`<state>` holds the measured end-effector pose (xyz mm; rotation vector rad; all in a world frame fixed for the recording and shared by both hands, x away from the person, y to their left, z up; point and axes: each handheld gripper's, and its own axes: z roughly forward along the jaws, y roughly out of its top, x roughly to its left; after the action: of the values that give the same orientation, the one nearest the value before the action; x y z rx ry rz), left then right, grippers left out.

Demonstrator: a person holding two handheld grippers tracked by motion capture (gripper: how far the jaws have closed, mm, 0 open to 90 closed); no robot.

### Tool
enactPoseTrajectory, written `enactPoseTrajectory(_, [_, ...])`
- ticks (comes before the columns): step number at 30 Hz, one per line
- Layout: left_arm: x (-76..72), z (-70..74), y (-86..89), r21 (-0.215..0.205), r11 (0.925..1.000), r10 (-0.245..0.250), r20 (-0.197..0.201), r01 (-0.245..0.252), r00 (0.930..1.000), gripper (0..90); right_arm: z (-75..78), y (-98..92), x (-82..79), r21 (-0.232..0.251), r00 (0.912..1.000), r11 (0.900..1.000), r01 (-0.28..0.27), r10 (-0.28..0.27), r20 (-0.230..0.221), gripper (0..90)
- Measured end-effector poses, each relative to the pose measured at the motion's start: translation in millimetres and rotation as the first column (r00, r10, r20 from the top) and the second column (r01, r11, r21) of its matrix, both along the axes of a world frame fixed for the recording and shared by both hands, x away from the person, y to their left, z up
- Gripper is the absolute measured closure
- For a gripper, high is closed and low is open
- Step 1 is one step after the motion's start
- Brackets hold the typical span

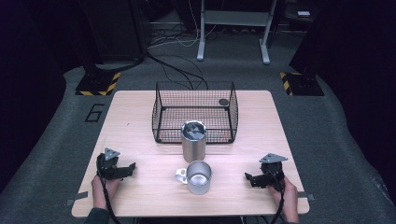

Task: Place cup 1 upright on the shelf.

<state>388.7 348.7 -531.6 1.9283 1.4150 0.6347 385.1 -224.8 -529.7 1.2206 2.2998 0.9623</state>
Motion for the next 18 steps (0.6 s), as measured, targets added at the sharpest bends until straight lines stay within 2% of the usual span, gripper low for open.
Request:
enactPoseTrajectory(11, [-0.1,0.3,-0.1,0.005,1.0000,-0.008,-0.003,0.008,1.0000,8.6,-0.1,0.0,-0.5,0.001,1.0000,1.000,0.004,-0.004,-0.002,0.0])
enactPoseTrajectory(13, [-0.1,1.2,1.7,-0.017,0.9996,-0.022,-0.016,0.022,0.9996,7.8,-0.2,0.0,-0.4,0.003,1.0000,1.000,0.004,-0.004,-0.001,0.0])
enactPoseTrajectory(14, [0.2,0.3,2.1,-0.027,0.9994,-0.021,-0.003,0.021,0.9998,6.7,-0.2,0.0,-0.4,0.002,1.0000,1.000,0.004,-0.004,0.000,0.0])
enactPoseTrajectory(18, [0.6,1.2,4.1,-0.051,0.9977,-0.046,-0.018,0.046,0.9988,1.2,-0.2,-0.6,0.4,0.000,1.0000,1.000,-0.003,0.003,0.005,0.0])
